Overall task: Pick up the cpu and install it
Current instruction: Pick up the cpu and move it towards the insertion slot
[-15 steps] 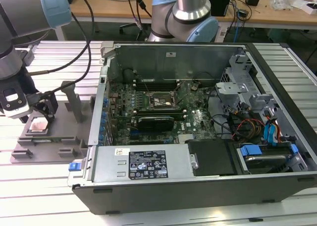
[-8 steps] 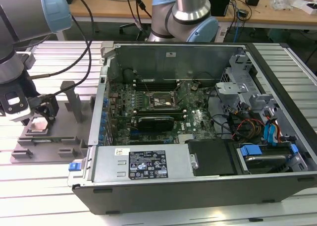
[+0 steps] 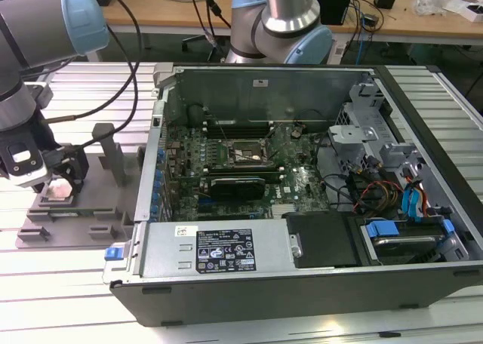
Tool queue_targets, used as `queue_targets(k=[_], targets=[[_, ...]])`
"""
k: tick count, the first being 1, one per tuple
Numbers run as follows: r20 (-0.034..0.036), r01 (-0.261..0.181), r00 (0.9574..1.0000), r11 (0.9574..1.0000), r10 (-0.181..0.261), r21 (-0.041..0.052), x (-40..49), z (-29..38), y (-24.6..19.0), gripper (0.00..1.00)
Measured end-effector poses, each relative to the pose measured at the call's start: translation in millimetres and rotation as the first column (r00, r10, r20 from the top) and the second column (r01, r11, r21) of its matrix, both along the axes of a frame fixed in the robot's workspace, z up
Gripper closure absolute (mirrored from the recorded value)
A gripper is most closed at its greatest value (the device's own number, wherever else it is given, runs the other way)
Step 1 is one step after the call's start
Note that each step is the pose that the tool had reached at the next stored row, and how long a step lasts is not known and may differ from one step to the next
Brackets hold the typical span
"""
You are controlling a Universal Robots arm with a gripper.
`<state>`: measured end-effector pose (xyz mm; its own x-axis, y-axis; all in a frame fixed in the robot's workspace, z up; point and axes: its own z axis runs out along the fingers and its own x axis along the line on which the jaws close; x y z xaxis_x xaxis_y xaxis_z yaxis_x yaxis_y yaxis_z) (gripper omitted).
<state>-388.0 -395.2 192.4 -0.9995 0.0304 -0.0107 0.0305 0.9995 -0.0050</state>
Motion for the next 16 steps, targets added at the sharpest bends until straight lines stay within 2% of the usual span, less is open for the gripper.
queue_targets(k=[5,7,11,14,16], targets=[[-0.0015,0.000,1.0000,1.0000,0.000,0.0004,-0.1,-1.4,0.6,0.26],[-0.0236,0.000,0.9997,1.0000,0.000,0.0005,0.0,-1.7,0.6,0.26],[-0.0252,0.000,0.9997,1.0000,0.000,-0.0001,0.0,-1.6,0.6,0.26],[-0.0252,-0.015,0.9996,0.9998,0.015,-0.0136,0.1,-1.6,1.8,0.26],[-0.0253,-0.022,0.9994,0.9996,0.022,-0.0143,0.2,-1.6,5.0,0.26]])
